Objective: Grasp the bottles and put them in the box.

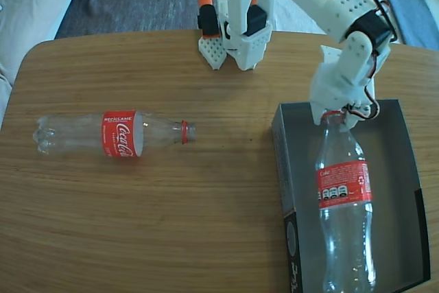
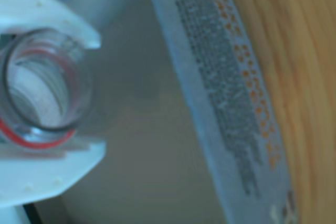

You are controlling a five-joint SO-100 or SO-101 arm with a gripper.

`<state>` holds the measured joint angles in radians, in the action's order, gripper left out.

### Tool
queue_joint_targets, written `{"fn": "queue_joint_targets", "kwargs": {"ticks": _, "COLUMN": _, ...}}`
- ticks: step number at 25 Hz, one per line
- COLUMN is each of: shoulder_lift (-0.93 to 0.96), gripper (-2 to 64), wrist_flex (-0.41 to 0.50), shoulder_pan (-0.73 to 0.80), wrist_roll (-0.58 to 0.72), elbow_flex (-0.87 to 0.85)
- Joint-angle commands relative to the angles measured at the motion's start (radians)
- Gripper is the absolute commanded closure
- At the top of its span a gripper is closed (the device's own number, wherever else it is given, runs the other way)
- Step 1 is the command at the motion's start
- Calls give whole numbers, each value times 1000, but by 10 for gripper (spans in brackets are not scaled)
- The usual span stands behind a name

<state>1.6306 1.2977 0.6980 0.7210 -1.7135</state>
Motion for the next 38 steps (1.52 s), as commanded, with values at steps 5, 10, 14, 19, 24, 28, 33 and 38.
{"fn": "queue_joint_targets", "kwargs": {"ticks": 5, "shoulder_lift": 9, "gripper": 619, "wrist_flex": -31, "shoulder_pan": -20, "wrist_roll": 2, "elbow_flex": -15}}
{"fn": "queue_joint_targets", "kwargs": {"ticks": 10, "shoulder_lift": 11, "gripper": 619, "wrist_flex": -69, "shoulder_pan": -32, "wrist_roll": 0, "elbow_flex": -43}}
{"fn": "queue_joint_targets", "kwargs": {"ticks": 14, "shoulder_lift": 11, "gripper": 619, "wrist_flex": -95, "shoulder_pan": -32, "wrist_roll": 2, "elbow_flex": -60}}
{"fn": "queue_joint_targets", "kwargs": {"ticks": 19, "shoulder_lift": 12, "gripper": 619, "wrist_flex": -126, "shoulder_pan": -31, "wrist_roll": 0, "elbow_flex": -98}}
{"fn": "queue_joint_targets", "kwargs": {"ticks": 24, "shoulder_lift": 12, "gripper": 619, "wrist_flex": -150, "shoulder_pan": -32, "wrist_roll": 0, "elbow_flex": -132}}
{"fn": "queue_joint_targets", "kwargs": {"ticks": 28, "shoulder_lift": 14, "gripper": 619, "wrist_flex": -163, "shoulder_pan": -32, "wrist_roll": -2, "elbow_flex": -137}}
{"fn": "queue_joint_targets", "kwargs": {"ticks": 33, "shoulder_lift": 23, "gripper": 589, "wrist_flex": -175, "shoulder_pan": -32, "wrist_roll": -2, "elbow_flex": -138}}
{"fn": "queue_joint_targets", "kwargs": {"ticks": 38, "shoulder_lift": 15, "gripper": 558, "wrist_flex": -176, "shoulder_pan": -41, "wrist_roll": -2, "elbow_flex": -138}}
